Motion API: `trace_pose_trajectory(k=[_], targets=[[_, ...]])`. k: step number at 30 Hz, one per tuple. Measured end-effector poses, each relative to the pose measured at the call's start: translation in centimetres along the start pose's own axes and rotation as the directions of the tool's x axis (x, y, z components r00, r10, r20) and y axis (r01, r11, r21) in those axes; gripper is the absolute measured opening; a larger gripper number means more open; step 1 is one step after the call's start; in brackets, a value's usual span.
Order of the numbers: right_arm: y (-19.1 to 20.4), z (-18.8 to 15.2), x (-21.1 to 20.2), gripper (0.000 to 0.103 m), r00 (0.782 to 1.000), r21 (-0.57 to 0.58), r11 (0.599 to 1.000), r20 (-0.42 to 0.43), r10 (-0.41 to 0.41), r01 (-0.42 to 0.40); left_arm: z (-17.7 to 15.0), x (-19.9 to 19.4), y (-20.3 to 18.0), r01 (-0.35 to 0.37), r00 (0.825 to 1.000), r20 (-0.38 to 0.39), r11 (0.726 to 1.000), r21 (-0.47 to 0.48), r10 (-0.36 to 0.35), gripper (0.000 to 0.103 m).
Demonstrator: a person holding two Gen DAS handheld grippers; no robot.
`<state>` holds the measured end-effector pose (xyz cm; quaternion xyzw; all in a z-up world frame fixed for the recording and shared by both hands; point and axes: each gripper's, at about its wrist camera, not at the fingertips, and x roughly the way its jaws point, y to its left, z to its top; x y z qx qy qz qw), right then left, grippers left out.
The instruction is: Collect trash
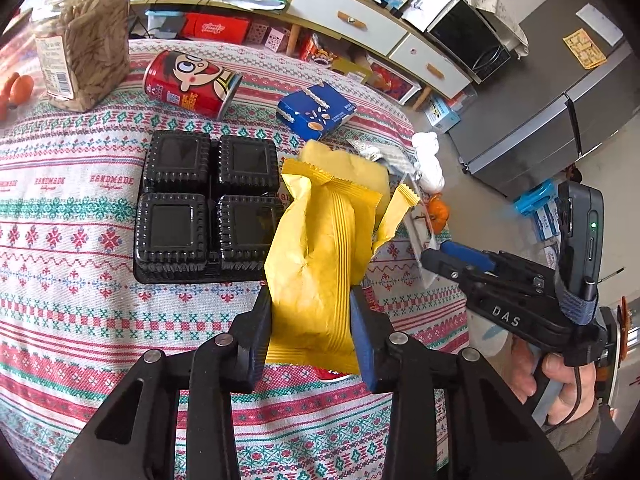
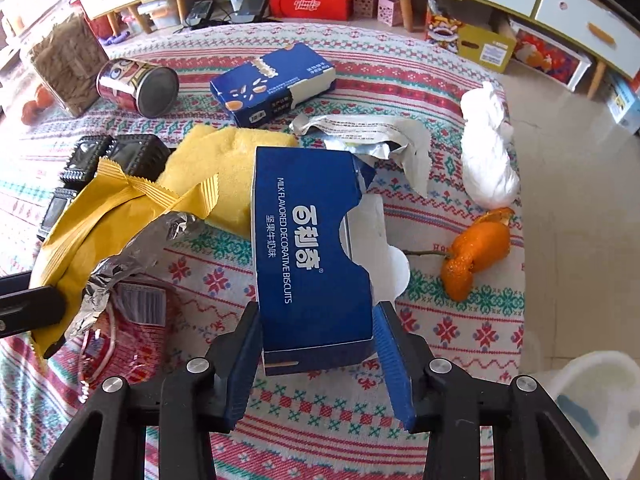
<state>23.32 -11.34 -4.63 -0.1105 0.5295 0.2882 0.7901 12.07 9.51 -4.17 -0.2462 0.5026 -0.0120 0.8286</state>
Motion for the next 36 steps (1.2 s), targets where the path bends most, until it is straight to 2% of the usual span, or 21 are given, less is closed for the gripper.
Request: trace_pose_trajectory(k=[1,7,18,31,36], targets=[[0.2,-0.2,-0.5,0.019,1.0,0.017,1.0,0.003,0.006,-0.006,0.0,-0.3,0.0,-0.01,1.0,0.008,1.0,0.004,0.01,0.038],[0.0,-0.9,-1.0,0.018,1.0,0.027,1.0,0.006,0.008,-0.008,-0.2,-0.5,0.1,-0.005,1.0,0.009,1.0,-0.01,0.005,0.038],[-1.1,-1.7,-3.3,0.002,0.996,0.11,0.99,0.037,0.084,-0.088,-0.3,-2.4,-0.4,0.002,0.999,0.048,1.0,-0.005,-0.002,0.038],[-3.0,-3.4,-6.1,0.001,0.989,0.17,0.975,0.08,0.128,-0.14,-1.1,-3.6,-2.0,0.003,0.997,0.071,1.0,0.016,-0.005,0.038],[-3.6,-4.0,-6.5,0.001,0.989,0.18,0.974,0.085,0.123,-0.137,-1.5,-3.5,-2.2,0.003,0.997,0.071,1.0,0.005,-0.004,0.037]])
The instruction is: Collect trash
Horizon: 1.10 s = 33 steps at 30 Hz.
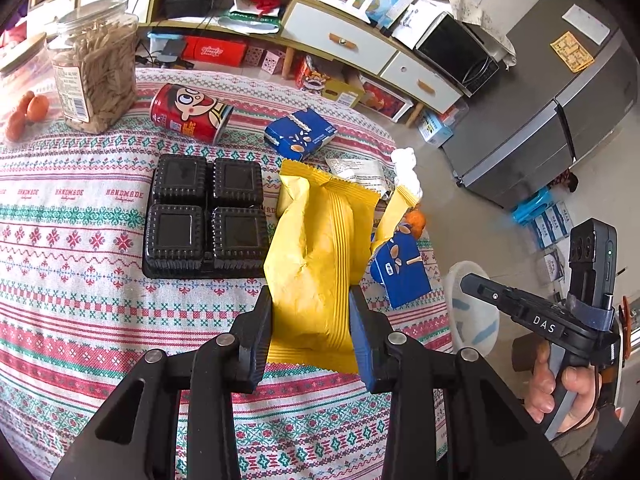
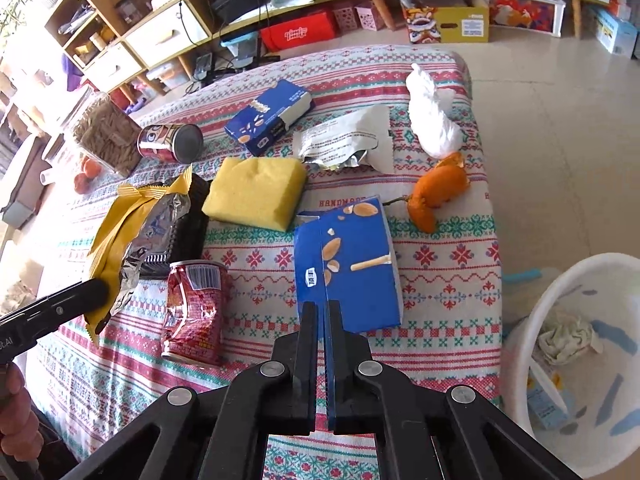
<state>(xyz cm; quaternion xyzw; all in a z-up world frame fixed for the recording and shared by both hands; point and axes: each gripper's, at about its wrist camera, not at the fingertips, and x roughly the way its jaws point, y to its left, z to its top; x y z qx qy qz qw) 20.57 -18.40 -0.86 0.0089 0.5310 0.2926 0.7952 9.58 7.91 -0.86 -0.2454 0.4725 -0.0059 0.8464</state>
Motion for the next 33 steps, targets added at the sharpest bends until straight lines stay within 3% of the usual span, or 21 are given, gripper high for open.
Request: trace_pose_trajectory(k=[3,5,6,7,9,10,15,17,18,19,21,25,33], targets=[[-0.8,0.1,0.4,0.003,1.0,0.012,1.0,0.002,-0.023,0.023,-0.1,0.0,0.1,0.002,1.0,-0.002,1.0,-0.011,-0.002,0.037],[-1.7,0.4,1.6,0.01,0.999,0.049,0.998,-0.029,-0.028,0.03,-0.2,-0.1,0.1,0.001,1.0,0.004,1.0,-0.011,0.0,0.037],[-2.4,0.6,2.4,0.019,0.999,0.087,0.996,-0.042,-0.02,0.024,-0.3,-0.1,0.1,-0.002,1.0,0.005,1.0,-0.01,0.002,0.037],[-3.0,0.8,3.1,0.038,0.999,0.132,0.991,-0.05,-0.008,0.015,-0.4,0.0,0.0,-0.004,1.0,0.004,1.0,-0.009,0.004,0.037],[-4.1,1.1,4.2,0.062,0.999,0.212,0.977,-0.048,0.018,-0.008,-0.6,0.1,0.1,-0.007,1.0,-0.003,1.0,-0.011,0.007,0.037],[-4.5,1.3,4.7,0.064,0.998,0.239,0.971,-0.048,0.029,-0.016,-0.6,0.2,0.1,-0.01,1.0,-0.006,1.0,-0.012,0.01,0.037],[-4.2,1.1,7.8,0.062,0.993,0.252,0.968,-0.117,0.024,0.006,-0.6,0.3,0.7,-0.029,1.0,-0.001,0.999,-0.016,0.029,0.037],[-3.3,1.0,8.1,0.048,0.993,0.216,0.975,-0.115,-0.019,0.044,-0.7,0.4,0.8,-0.034,0.999,-0.006,0.999,-0.017,0.033,0.037],[-3.0,1.1,7.8,0.028,0.994,0.213,0.976,-0.11,-0.01,0.033,-0.8,0.5,0.8,-0.037,0.999,-0.008,0.999,-0.016,0.037,0.037],[-3.1,1.1,7.5,0.017,0.994,0.233,0.972,-0.107,0.025,0.001,-0.8,0.6,0.7,-0.041,0.999,-0.01,0.999,-0.013,0.041,0.037],[-2.8,1.0,6.2,0.01,0.995,0.256,0.966,-0.077,0.069,-0.048,-0.9,0.7,0.6,-0.044,0.999,-0.01,0.999,-0.007,0.044,0.037],[-1.3,0.8,3.8,0.005,0.996,0.205,0.977,-0.036,0.076,-0.067,-1.0,0.8,0.3,-0.045,0.999,-0.011,0.999,-0.005,0.045,0.037],[-1.7,0.0,0.2,0.005,1.0,0.162,0.987,0.002,0.016,-0.016,-1.5,0.7,-1.8,-0.033,0.999,-0.012,0.999,0.033,0.033,0.037]])
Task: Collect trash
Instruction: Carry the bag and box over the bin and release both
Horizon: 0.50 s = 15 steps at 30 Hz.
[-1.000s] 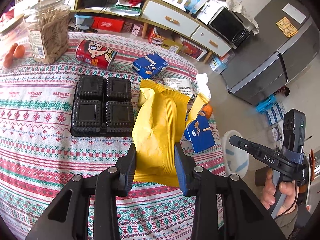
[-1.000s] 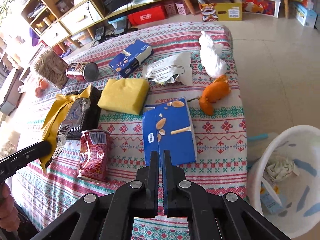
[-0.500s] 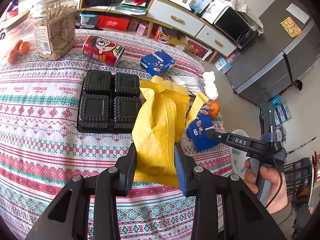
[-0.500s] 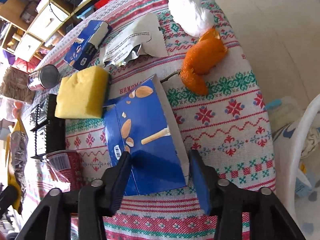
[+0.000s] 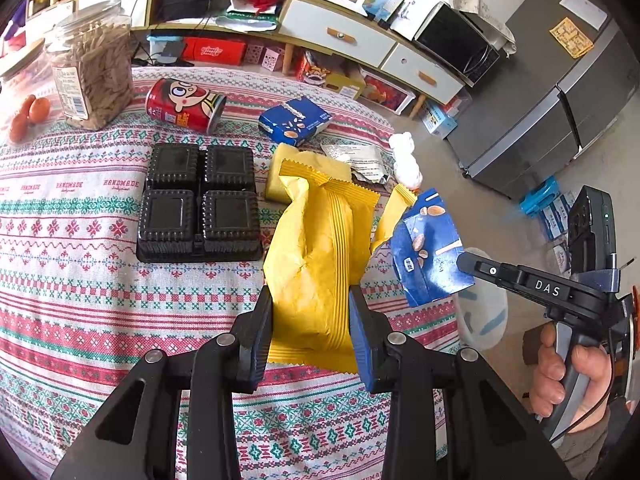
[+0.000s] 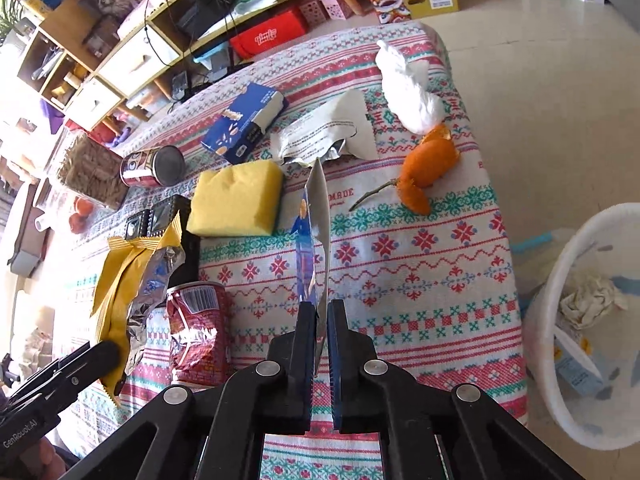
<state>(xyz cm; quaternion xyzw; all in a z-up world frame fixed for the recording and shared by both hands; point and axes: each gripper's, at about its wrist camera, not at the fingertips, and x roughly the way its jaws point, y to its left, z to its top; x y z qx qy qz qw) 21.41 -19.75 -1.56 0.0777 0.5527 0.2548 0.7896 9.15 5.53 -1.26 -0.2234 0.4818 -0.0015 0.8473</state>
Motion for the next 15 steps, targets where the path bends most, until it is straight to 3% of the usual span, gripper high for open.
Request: trace_pose_trajectory(k=[7,15], targets=[[-4.0,-0.2,-5.5,0.005,0.994,0.009,0.998,0.082,-0.066,0.066,-0.8,0.3,-4.8,0.054,0.998,-0.024,0.995,0.088,-0.052,0.037],[-10.7,-1.5,-9.2,0.005,0.96,0.098,0.963,0.098,-0.261,0.252,-2.5,4.9,-12.9,0.132,0.986,-0.121,0.978,0.16,-0.113,0.037]])
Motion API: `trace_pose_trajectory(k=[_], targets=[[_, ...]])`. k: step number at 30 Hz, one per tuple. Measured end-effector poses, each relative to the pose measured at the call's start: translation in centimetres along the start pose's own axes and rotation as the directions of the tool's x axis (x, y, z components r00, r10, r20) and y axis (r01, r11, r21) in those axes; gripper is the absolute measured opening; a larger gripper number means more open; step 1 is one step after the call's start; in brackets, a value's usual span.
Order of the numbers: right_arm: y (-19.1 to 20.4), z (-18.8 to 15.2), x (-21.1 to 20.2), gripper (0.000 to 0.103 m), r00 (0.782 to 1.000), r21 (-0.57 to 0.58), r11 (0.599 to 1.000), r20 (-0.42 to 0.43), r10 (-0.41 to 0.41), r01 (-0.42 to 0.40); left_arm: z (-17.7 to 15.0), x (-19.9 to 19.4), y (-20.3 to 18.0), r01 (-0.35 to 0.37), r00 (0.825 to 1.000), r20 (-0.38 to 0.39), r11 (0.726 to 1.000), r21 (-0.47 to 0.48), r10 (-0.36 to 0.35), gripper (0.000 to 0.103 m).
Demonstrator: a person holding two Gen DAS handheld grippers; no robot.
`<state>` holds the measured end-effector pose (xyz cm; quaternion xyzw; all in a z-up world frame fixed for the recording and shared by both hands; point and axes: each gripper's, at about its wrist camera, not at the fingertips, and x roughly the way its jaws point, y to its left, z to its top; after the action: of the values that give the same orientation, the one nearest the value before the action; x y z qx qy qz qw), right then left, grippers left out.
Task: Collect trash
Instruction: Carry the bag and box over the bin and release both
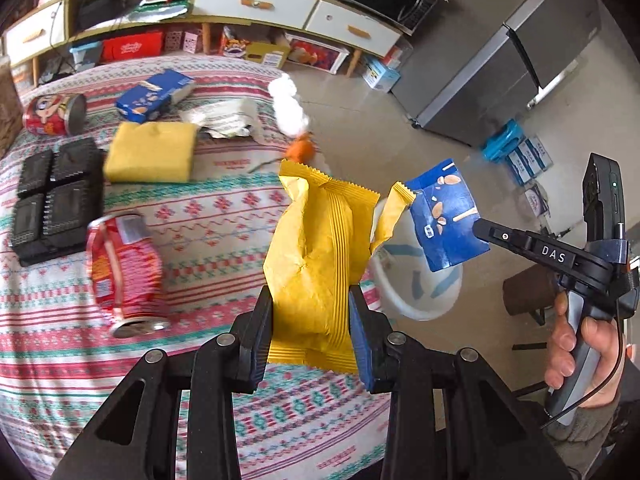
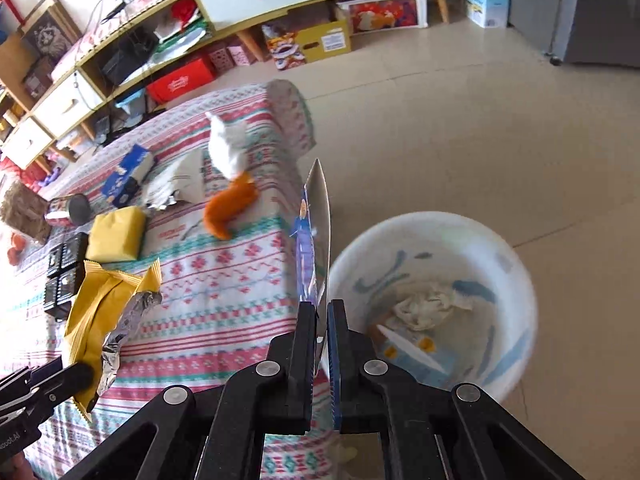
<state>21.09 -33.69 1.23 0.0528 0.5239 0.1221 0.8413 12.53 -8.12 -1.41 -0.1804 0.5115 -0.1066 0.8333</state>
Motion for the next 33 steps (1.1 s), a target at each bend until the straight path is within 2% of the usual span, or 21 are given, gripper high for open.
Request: trace_pose_trajectory(k=[3,7,10,17,19,20,22,24,25,31,33], targets=[[-2.3,0.0,-0.2,0.005,0.999,0.037,0.998,-0.005,-0.052,0.052,0.4,2.4,-3.7,0.033,0.999,-0.025,0.999,0.038,-0.032,0.037],[-4.5,0.0,-0.2,0.005,0.983,0.067,0.98,-0.011,-0.185,0.185,0.9,6.2,-7.6,0.06,0.995,-0.086,0.996,0.058,-0.055,0.037],[-5.7,0.0,0.2,0.005,0.983,0.093,0.978,-0.033,-0.182,0.185,1.0,8.9,-10.1,0.054,0.992,-0.117,0.994,0.093,-0.043,0.037],[-7.1,-0.4,1.2,0.007,0.973,0.109,0.969,-0.093,-0.213,0.223,1.5,14.7,-12.4,-0.008,0.982,-0.188,0.994,0.105,0.028,0.038],[-7.6,-0.5,1.5,0.012,0.968,0.116,0.965,-0.112,-0.224,0.237,1.9,16.1,-12.9,-0.002,0.979,-0.201,0.994,0.109,0.024,0.04],[-7.8,-0.5,1.8,0.015,0.965,0.121,0.962,-0.127,-0.228,0.243,2.1,16.6,-13.2,0.014,0.979,-0.204,0.992,0.125,0.012,0.044],[-8.4,-0.4,1.9,0.019,0.963,0.146,0.957,-0.141,-0.23,0.25,2.4,17.0,-13.5,0.003,0.981,-0.192,0.99,0.14,0.024,0.048],[-9.0,-0.3,1.5,0.02,0.966,0.175,0.953,-0.128,-0.226,0.246,2.6,16.6,-13.3,-0.008,0.985,-0.169,0.99,0.137,0.031,0.06],[-9.1,-0.3,1.2,0.02,0.966,0.181,0.952,-0.12,-0.229,0.248,2.7,16.3,-13.1,-0.004,0.986,-0.163,0.99,0.139,0.026,0.062],[-8.0,0.1,1.1,0.021,0.972,0.165,0.96,-0.103,-0.212,0.227,2.9,13.3,-10.8,-0.019,0.991,-0.128,0.991,0.135,0.037,0.063],[-7.4,0.3,1.3,0.024,0.971,0.147,0.962,-0.104,-0.214,0.228,2.7,12.4,-9.8,-0.041,0.989,-0.133,0.99,0.136,0.06,0.063]])
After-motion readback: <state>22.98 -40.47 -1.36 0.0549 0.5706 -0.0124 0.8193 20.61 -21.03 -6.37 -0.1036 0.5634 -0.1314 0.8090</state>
